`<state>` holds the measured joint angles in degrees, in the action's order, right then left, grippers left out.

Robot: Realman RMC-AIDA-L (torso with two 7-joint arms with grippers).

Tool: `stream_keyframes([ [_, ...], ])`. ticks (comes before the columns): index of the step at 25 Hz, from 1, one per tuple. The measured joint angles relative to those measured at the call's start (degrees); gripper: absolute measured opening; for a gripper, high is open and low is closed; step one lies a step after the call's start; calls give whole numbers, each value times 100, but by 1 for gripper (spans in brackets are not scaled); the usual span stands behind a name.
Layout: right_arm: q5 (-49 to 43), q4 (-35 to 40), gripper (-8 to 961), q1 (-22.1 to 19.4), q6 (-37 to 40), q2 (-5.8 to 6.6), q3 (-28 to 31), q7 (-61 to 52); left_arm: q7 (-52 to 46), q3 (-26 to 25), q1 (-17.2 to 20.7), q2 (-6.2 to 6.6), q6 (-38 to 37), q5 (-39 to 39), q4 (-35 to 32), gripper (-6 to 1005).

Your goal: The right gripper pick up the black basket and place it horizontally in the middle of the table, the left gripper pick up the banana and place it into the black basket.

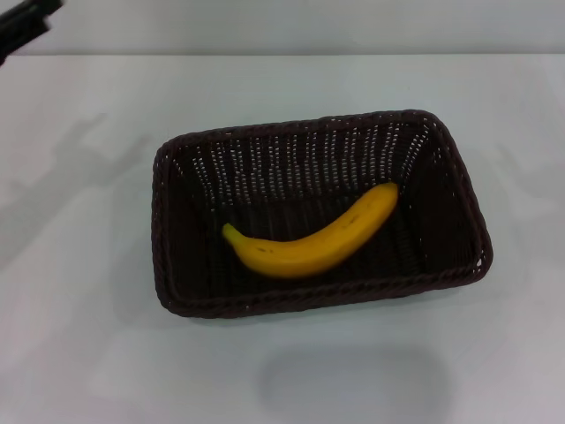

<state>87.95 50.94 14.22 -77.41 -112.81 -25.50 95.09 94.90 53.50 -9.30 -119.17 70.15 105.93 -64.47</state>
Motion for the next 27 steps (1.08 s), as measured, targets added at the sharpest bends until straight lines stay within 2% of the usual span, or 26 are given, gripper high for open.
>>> stream_keyframes([
  [2, -324, 435, 872, 71, 8, -15, -15, -433, 527, -60, 64, -2, 3, 275, 410, 880],
  [10, -2129, 2309, 873, 671, -17, -28, -464, -2815, 3387, -87, 26, -1, 256, 1799, 2801, 880],
  [14, -2832, 2902, 873, 915, -82, 56, -889, -3720, 4282, -91, 12, -1, 495, 2346, 3502, 880],
  [16, -3164, 3094, 873, 1047, -155, 131, -1090, -4156, 4567, -92, 15, -1, 591, 2538, 3737, 880],
  [18, -3341, 3184, 873, 1163, -215, 146, -1176, -4349, 4723, -93, 16, -1, 645, 2647, 3887, 880],
  [20, -3343, 3207, 872, 1208, -171, 56, -1143, -4298, 4756, -94, 21, 1, 654, 2653, 3922, 880],
  [23, -3218, 3198, 872, 1122, 37, -195, -1085, -3921, 4731, -94, 25, 12, 611, 2663, 3931, 880],
  [27, -2530, 2745, 872, 890, 276, -245, -1152, -3349, 4596, -94, -5, 24, 566, 2669, 3939, 880],
])
